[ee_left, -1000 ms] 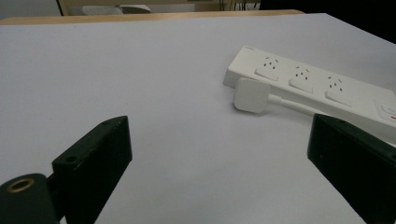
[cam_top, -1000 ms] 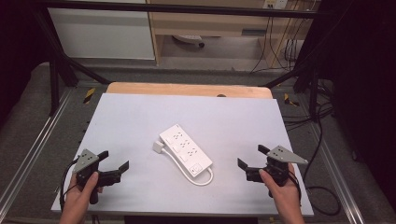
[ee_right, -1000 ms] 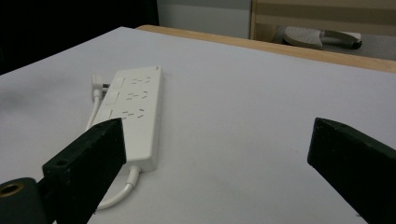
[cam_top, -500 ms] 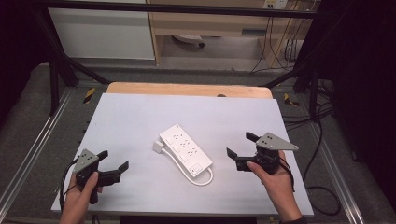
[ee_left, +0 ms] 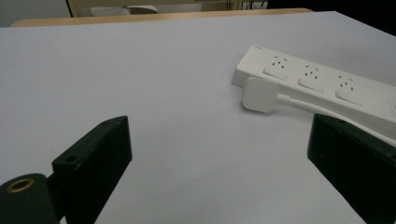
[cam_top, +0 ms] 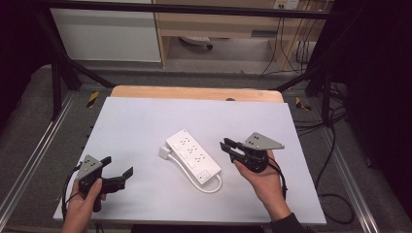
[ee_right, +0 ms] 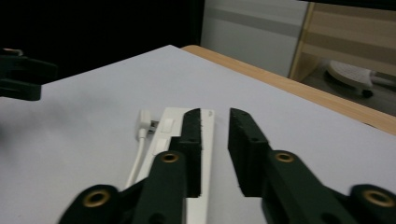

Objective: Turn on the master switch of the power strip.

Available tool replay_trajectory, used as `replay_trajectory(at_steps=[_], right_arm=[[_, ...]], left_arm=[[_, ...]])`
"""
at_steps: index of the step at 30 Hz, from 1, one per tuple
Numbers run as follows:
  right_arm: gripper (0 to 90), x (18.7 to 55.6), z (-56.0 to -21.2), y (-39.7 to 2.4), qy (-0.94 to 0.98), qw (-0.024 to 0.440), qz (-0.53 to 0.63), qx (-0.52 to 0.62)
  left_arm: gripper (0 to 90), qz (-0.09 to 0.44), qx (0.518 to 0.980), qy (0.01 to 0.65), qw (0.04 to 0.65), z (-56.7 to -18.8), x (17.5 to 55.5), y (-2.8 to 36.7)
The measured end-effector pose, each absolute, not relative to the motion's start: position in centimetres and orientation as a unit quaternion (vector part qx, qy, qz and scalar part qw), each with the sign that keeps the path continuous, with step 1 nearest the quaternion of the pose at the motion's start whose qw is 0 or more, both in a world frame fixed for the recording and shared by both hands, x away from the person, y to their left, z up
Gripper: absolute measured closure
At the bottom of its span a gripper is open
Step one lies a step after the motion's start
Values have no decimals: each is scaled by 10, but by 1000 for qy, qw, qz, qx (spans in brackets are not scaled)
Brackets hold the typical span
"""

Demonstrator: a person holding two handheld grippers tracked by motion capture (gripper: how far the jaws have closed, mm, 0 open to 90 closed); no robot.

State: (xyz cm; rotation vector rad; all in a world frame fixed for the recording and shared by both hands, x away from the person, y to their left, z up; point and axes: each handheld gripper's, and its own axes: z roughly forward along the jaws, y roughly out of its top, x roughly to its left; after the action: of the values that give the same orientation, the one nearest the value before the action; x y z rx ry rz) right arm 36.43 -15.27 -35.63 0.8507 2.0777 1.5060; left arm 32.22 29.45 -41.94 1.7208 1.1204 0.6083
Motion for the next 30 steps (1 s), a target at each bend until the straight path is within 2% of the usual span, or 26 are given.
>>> replay_trajectory(at_steps=[1,5,30], right_arm=[[863,364,-360,-147,755,214,543,298],[899,365,-365,-139,760,206,542,293],[900,372,-413,-101,793,162,498,312]], left_arm=[[65,249,703,460,481,-419,322,294],[64,250,706,460,477,-420,323,294],[65,242,706,461,479,-421,323,296]])
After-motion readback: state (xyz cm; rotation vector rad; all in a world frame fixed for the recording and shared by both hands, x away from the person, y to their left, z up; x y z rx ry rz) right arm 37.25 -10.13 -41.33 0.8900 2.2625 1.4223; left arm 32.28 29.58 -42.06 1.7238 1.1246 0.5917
